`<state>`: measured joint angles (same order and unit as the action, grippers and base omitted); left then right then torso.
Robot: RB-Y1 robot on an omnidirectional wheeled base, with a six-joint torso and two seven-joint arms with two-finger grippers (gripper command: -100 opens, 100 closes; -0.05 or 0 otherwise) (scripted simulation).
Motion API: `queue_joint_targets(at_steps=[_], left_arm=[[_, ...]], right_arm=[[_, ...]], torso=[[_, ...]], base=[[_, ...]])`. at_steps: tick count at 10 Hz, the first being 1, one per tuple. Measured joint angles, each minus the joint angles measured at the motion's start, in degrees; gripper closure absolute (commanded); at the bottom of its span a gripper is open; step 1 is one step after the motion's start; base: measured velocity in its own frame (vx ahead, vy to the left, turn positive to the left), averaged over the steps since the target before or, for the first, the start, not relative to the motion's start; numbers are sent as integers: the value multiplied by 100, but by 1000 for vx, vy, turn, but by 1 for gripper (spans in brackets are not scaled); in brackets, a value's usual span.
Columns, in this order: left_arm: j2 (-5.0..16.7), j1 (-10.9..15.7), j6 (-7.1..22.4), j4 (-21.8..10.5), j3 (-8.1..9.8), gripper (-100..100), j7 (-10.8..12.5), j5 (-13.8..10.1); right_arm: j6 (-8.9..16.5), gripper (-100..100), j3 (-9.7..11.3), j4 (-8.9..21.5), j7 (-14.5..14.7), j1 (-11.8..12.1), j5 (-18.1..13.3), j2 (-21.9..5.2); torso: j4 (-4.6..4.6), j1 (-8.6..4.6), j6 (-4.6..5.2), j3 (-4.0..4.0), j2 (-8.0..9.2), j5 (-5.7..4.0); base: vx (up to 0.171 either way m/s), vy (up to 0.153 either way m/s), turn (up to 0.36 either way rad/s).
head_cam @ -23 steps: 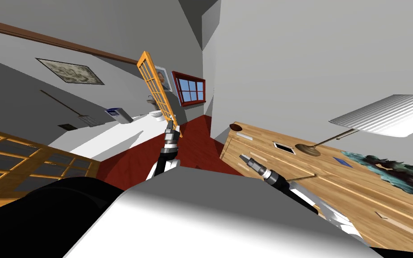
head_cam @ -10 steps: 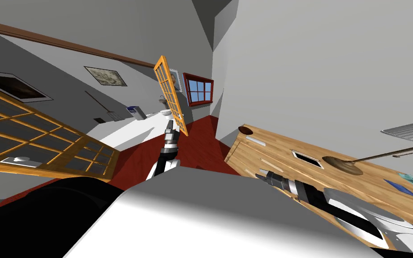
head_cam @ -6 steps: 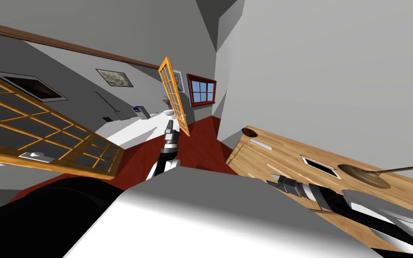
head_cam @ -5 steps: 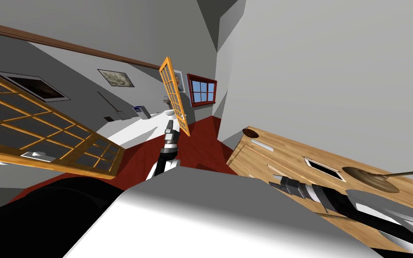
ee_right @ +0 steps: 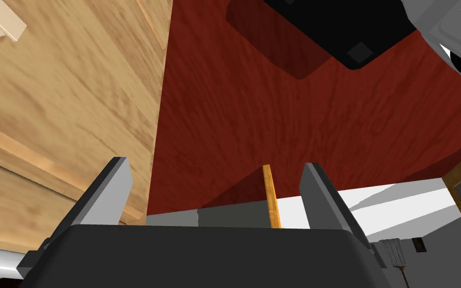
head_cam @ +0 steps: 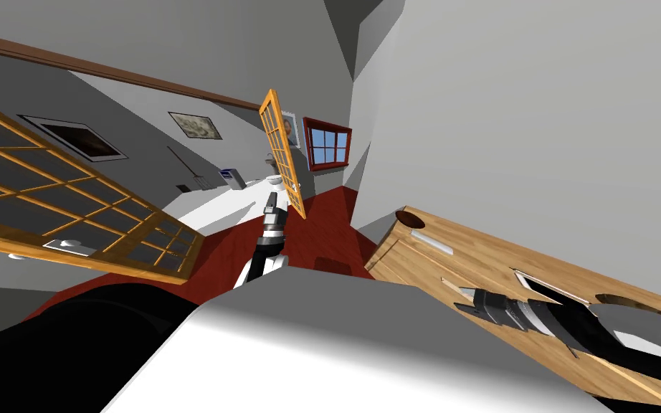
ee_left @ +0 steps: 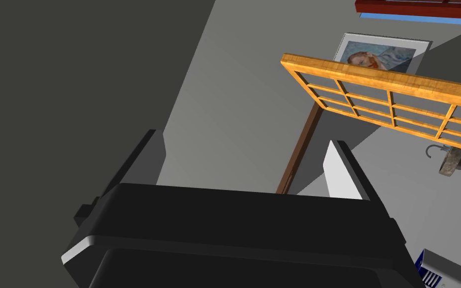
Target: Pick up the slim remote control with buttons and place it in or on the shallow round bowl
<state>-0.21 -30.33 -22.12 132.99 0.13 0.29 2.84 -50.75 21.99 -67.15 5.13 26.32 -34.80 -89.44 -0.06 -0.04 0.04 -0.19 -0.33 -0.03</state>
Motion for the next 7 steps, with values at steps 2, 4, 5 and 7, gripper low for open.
queue_joint_targets(at_steps=[2, 4, 5, 7], left_arm=[[0, 0, 0, 0, 0, 0, 0, 0], [0, -2, 0, 0, 0, 0, 0, 0], [0, -2, 0, 0, 0, 0, 0, 0], [0, -2, 0, 0, 0, 0, 0, 0]], right_arm=[[-42, -100, 106, 169, 115, 30, -76, -243], [-176, -100, 373, 486, 150, -170, -325, -538], [-172, -100, 403, 494, 198, -94, -310, -666], [-128, -100, 567, 507, 287, -23, -355, -980]], torso=[[-2, -4, -1, -6, -12, -2], [-13, -2, -7, -36, -65, -1], [-14, 9, -3, -35, -60, 1], [-16, 5, -7, -41, -71, 1]], base=[[133, -14, 85], [247, 8, 119], [201, -1, 94], [293, -11, 142]])
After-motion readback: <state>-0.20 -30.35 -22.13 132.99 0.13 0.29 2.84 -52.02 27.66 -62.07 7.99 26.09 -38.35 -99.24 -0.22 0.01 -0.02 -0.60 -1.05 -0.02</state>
